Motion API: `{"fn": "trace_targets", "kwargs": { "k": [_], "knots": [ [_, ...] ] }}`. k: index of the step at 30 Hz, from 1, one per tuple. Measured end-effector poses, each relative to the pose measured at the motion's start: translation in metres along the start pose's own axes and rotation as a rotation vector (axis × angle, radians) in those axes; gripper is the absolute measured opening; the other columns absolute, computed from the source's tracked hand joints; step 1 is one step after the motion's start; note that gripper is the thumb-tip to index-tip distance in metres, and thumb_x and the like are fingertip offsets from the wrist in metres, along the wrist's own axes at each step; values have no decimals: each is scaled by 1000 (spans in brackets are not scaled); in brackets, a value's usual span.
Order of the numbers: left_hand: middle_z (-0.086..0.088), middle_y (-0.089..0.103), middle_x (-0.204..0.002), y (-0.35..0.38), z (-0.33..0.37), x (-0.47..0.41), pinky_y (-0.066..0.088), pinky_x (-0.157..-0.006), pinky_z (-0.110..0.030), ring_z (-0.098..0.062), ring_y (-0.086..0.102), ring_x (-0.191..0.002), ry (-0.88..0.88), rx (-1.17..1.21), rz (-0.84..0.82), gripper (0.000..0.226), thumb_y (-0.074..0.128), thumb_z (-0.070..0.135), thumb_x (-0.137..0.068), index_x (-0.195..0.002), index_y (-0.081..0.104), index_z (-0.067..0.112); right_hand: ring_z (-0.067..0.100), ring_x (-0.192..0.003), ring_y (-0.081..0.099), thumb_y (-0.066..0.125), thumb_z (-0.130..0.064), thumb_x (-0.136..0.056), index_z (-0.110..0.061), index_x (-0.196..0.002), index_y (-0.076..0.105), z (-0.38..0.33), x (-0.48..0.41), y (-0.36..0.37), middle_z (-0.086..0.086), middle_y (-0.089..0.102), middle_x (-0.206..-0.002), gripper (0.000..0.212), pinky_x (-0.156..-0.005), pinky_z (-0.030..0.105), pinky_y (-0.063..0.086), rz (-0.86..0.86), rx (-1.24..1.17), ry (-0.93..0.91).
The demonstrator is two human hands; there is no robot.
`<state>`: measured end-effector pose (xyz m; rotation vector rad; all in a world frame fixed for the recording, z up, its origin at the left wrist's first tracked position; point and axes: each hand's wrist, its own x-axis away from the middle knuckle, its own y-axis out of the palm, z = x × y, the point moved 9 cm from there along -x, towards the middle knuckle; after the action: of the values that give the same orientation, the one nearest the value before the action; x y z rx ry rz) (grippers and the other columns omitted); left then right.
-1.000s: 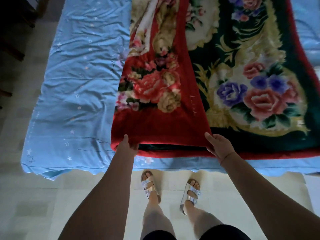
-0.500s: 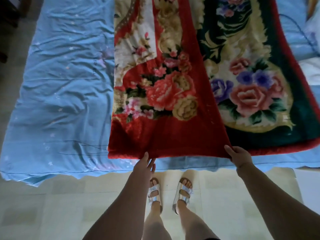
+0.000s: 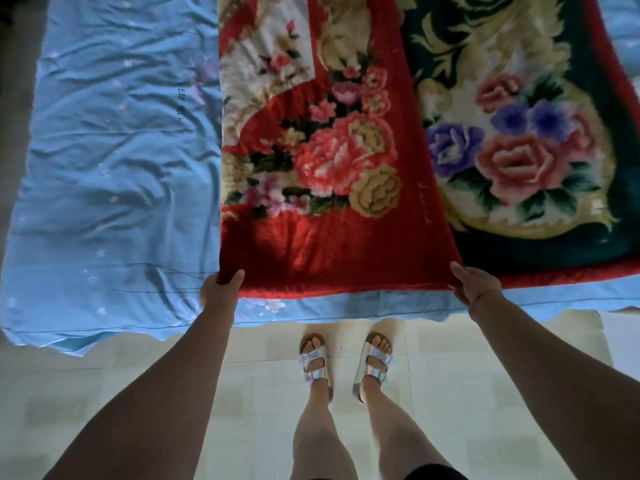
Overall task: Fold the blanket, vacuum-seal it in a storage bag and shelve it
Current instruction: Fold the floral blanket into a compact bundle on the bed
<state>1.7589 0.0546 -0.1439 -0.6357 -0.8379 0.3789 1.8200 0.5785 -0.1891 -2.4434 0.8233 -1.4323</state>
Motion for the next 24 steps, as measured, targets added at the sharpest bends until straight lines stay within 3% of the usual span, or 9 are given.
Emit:
{"fn": "trace_targets", "kwargs": {
  "k": [4, 7, 9, 13, 15, 18, 19, 22, 24],
  "knots": [
    [-25, 67, -91, -17, -14, -12, 37, -68, -32, -38, 62, -90, 21, -191, 3, 38, 66, 30, -89, -100, 69, -6, 13, -50, 49, 64, -29, -92, -2, -92, 65, 6, -1, -10, 1, 53, -55, 27, -44, 19, 40, 97, 124, -77],
    [-21, 63, -79, -38, -41, -15, 41, -67, -35, -34, 59, -78, -30, -173, 25, 41, 67, 34, -89, -96, 69, -7, 29, -84, 58, 61, -29, -94, 6, -106, 67, 10, 11, -10, 16, 63, -87, 37, -70, 29, 34, 111, 348, -128],
    [-25, 65, -84, -37, -43, -17, 43, -69, -37, -38, 62, -83, -27, -199, -2, 41, 66, 33, -89, -96, 69, -7, 36, -106, 59, 58, -29, -96, 5, -114, 66, 10, 14, -2, 21, 66, -110, 39, -76, 29, 33, 97, 402, -120],
    [-27, 66, -107, -25, -27, -20, 46, -83, -39, -40, 62, -102, -68, -279, -19, 38, 65, 28, -89, -108, 66, -6, 38, -116, 56, 52, -30, -99, 4, -118, 65, -2, 13, 7, 22, 64, -121, 40, -86, 33, 38, 74, 493, -59],
    [-23, 59, -124, -28, -16, -16, 43, -94, -42, -39, 54, -117, -83, -307, 45, 45, 67, 26, -87, -123, 58, 0, 38, -113, 57, 53, -31, -98, 4, -108, 67, -9, 16, -1, 23, 64, -111, 39, -91, 35, 41, 93, 470, -42],
    [-19, 47, -137, -26, 26, 0, 33, -104, -48, -38, 42, -128, 64, -322, 128, 58, 70, 30, -86, -135, 49, 8, 37, -79, 59, 69, -39, -85, -5, -74, 61, -17, 19, -18, 17, 57, -74, 36, -85, 37, 46, 130, 293, -99],
    [-18, 47, -137, -18, 44, 7, 32, -105, -48, -37, 43, -127, 143, -313, 119, 57, 70, 31, -85, -134, 50, 9, 35, -79, 59, 73, -38, -80, -5, -80, 64, -19, 24, -24, 16, 60, -78, 34, -85, 36, 45, 144, 212, -127],
    [-11, 50, -136, 16, 94, 36, 34, -107, -48, -33, 46, -127, 308, -216, 32, 54, 71, 35, -84, -131, 53, 14, 32, -110, 59, 76, -27, -83, 2, -122, 59, -31, 39, -40, 19, 64, -114, 52, -92, 34, 43, 144, 139, -183],
    [-9, 50, -137, 43, 127, 61, 34, -108, -49, -31, 46, -127, 377, -176, -35, 53, 70, 36, -85, -130, 53, 14, 31, -112, 59, 76, -27, -83, 1, -126, 56, -39, 43, -54, 19, 63, -118, 55, -91, 32, 43, 145, 93, -208]
  ]
}}
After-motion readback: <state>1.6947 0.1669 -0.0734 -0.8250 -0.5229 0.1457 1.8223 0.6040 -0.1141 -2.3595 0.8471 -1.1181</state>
